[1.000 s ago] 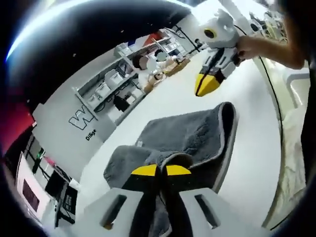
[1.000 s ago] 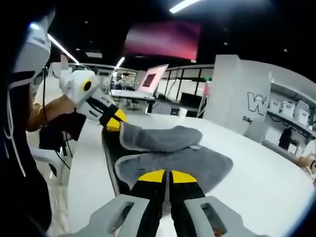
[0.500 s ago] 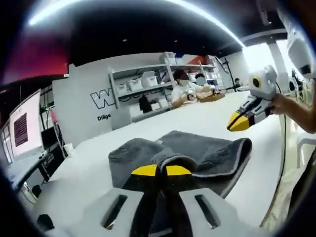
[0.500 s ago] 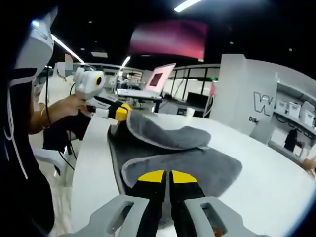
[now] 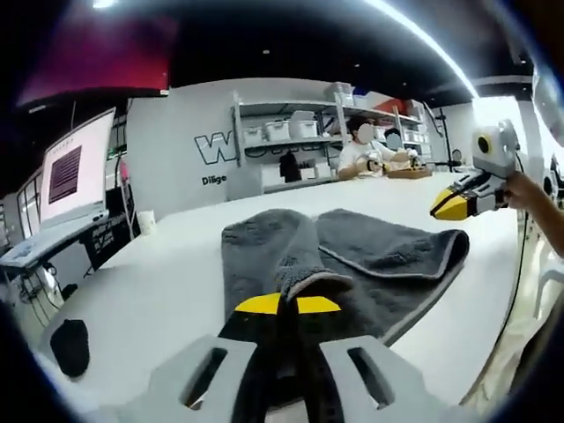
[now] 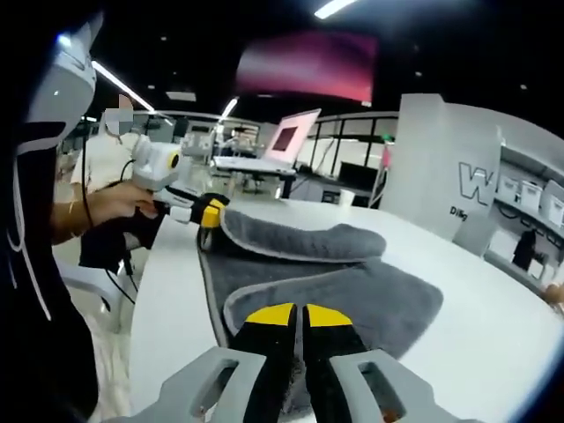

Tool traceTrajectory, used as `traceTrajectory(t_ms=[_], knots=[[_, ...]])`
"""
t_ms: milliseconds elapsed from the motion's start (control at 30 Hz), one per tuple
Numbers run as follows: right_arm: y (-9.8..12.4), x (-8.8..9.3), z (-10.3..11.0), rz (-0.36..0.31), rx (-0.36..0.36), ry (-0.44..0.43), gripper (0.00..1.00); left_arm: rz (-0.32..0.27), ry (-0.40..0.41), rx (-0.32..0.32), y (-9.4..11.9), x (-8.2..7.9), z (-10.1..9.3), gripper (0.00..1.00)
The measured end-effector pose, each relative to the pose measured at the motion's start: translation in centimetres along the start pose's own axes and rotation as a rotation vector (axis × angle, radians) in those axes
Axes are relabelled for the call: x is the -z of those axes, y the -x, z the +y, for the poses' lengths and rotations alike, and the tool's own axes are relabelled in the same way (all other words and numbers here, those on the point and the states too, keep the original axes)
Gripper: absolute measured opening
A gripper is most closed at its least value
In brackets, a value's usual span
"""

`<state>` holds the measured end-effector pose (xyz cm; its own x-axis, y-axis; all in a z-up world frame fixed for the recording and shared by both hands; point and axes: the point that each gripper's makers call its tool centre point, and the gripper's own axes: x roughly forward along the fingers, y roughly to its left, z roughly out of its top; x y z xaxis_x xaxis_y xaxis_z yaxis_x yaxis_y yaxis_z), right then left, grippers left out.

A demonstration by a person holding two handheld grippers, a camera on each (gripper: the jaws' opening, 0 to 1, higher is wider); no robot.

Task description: Open the folded towel by lifting each exposed corner and separating the folded layers until the towel lies flat within the target outline without major curled edges

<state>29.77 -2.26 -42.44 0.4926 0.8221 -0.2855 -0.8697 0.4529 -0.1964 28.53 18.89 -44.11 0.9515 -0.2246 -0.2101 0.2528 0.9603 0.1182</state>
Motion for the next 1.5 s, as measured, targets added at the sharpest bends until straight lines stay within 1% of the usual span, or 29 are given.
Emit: traceTrajectory(t_ms=[100, 267, 367, 400, 433, 467, 500, 533, 567, 600, 633, 700, 767, 867, 967, 1067, 1133, 1200, 1233, 1267, 1300, 1333, 1367, 1500], knots=[[-0.1, 0.0, 0.0, 0.000, -0.001, -0.001, 0.00, 0.008, 0.030, -0.019, 0.1, 0.7, 0.5, 0.02], [-0.2, 0.0, 0.0, 0.001, -0.003, -0.002, 0.00, 0.028, 0.059, -0.034, 0.0, 1.9, 0.9, 0.02], [-0.2, 0.1, 0.0, 0.003, -0.004, -0.004, 0.00, 0.032, 0.068, -0.027, 0.0, 2.1, 0.8, 0.02], [-0.2, 0.1, 0.0, 0.004, -0.004, -0.003, 0.00, 0.035, 0.075, -0.011, 0.0, 2.1, 0.6, 0.02], [-0.2, 0.1, 0.0, 0.004, -0.004, -0.004, 0.00, 0.029, 0.100, 0.007, 0.0, 1.8, 0.3, 0.03], [-0.2, 0.1, 0.1, 0.003, -0.004, -0.005, 0.00, 0.030, 0.090, 0.007, 0.0, 1.6, 0.2, 0.03], [-0.2, 0.1, 0.1, 0.003, -0.005, -0.005, 0.00, 0.046, 0.018, 0.003, 0.0, 1.5, 0.2, 0.03], [-0.3, 0.1, 0.1, 0.003, -0.006, -0.005, 0.00, 0.058, -0.015, -0.010, 0.1, 1.5, 0.2, 0.04], [-0.3, 0.1, 0.1, 0.001, -0.006, -0.005, 0.00, 0.067, -0.052, -0.006, 0.1, 1.4, 0.0, 0.05], [-0.3, 0.0, 0.1, -0.001, -0.007, -0.006, 0.00, 0.076, -0.066, 0.004, 0.1, 1.4, -0.3, 0.07], [-0.4, 0.0, 0.2, -0.002, -0.007, -0.006, 0.00, 0.072, -0.054, 0.011, 0.1, 1.2, -0.7, 0.10], [-0.4, 0.0, 0.2, -0.004, -0.008, -0.007, 0.00, 0.055, -0.011, 0.062, 0.1, 0.8, -1.6, 0.14], [-0.4, 0.0, 0.2, -0.004, -0.010, -0.008, 0.00, 0.045, -0.025, 0.042, 0.2, 0.6, -1.4, 0.15], [-0.3, 0.0, 0.2, -0.003, -0.008, -0.007, 0.00, 0.075, -0.106, 0.007, 0.4, 0.6, -0.9, 0.18], [-0.2, 0.0, 0.0, -0.002, -0.005, -0.007, 0.00, 0.075, -0.211, -0.001, 0.6, -0.1, -1.0, 0.23], [-0.2, 0.1, 0.0, -0.004, -0.004, -0.009, 0.00, 0.106, -0.345, -0.017, 0.8, -0.4, -1.2, 0.29], [-0.3, 0.0, 0.0, -0.007, -0.005, -0.011, 0.00, 0.119, -0.424, -0.024, 0.8, -0.7, -1.4, 0.31], [-0.3, 0.0, 0.0, -0.009, -0.006, -0.013, 0.00, 0.115, -0.513, -0.009, 0.6, -1.3, -2.0, 0.31], [-0.3, 0.0, 0.0, -0.010, -0.006, -0.013, 0.00, 0.119, -0.547, -0.010, 0.6, -1.5, -2.0, 0.32], [-0.3, 0.1, 0.0, -0.010, -0.006, -0.014, 0.00, 0.136, -0.590, -0.015, 0.6, -1.6, -1.9, 0.33], [-0.3, 0.1, 0.0, -0.010, -0.007, -0.015, 0.00, 0.155, -0.676, -0.013, 0.6, -1.6, -1.8, 0.33], [-0.2, 0.1, 0.0, -0.009, -0.007, -0.014, 0.00, 0.158, -0.703, -0.009, 0.5, -1.7, -1.9, 0.34], [-0.2, 0.2, 0.0, -0.009, -0.007, -0.013, 0.00, 0.174, -0.782, 0.006, 0.5, -1.7, -2.0, 0.34], [0.0, 0.1, -0.1, -0.013, -0.003, -0.015, 0.00, 0.184, -0.892, 0.063, 0.2, -1.9, -2.8, 0.33]])
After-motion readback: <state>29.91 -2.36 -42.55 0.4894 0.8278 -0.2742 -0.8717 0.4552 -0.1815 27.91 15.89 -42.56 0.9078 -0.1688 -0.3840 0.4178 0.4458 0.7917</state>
